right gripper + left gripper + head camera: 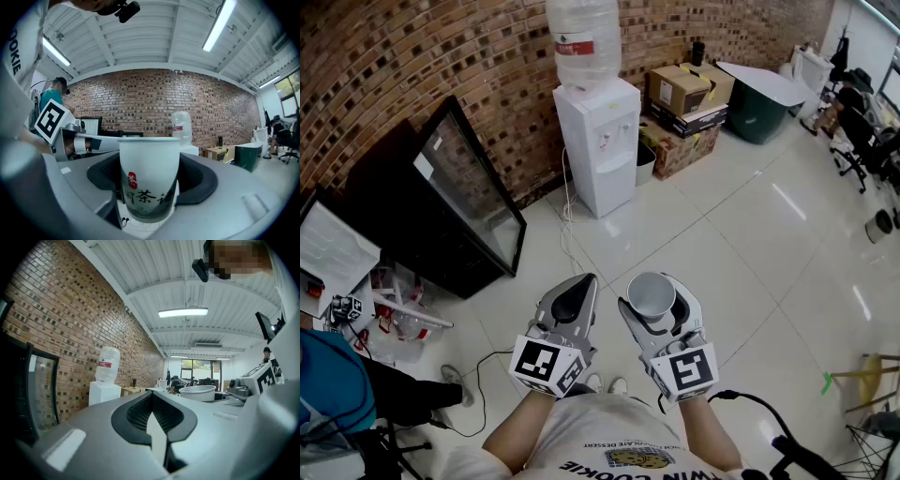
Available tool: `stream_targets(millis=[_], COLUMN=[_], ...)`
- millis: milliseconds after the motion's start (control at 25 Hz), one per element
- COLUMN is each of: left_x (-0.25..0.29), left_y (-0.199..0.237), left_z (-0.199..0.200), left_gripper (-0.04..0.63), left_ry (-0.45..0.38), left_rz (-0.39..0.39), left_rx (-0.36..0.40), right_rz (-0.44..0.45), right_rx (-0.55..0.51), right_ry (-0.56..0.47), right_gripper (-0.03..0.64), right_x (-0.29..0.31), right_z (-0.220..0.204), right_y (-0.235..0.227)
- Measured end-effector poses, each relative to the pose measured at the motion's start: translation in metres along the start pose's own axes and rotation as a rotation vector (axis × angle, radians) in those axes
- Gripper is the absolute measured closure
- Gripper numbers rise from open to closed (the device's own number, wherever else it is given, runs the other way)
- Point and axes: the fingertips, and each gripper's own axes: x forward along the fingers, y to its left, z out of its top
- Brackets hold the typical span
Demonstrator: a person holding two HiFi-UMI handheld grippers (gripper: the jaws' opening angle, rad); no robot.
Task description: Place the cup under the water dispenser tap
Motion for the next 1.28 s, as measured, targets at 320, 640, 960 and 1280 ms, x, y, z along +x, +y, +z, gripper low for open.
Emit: stream_targets(millis=[320, 640, 960, 1280], left_x=[0.014, 0.036, 0.080, 0.149], left_y=[-0.010, 0.003, 0.055, 0.130], left_z=[-0.001, -0.011, -0.017, -0.024], left_gripper=[0.603, 0.603, 0.603, 0.603], left_ry=[-0.008, 0.000, 0.001, 0.013], left_rz=[-0.014, -0.018, -0.019, -0.022], left_rx=[0.004, 0.010, -0.015, -0.062], right_rz=[0.011, 0.003, 0.007, -0.012], right_rx=[-0.006, -0.015, -0.022, -0.013], right_ry=[0.006, 0.004, 0.010, 0.049], right_gripper=[0.285, 0.285, 0.286, 0.286], right_x=[-0.005, 0.014, 0.080, 0.170], right_z=[-0.003, -0.006, -0.011, -0.018], right_y=[-0.009, -0.028, -0.049, -0.082])
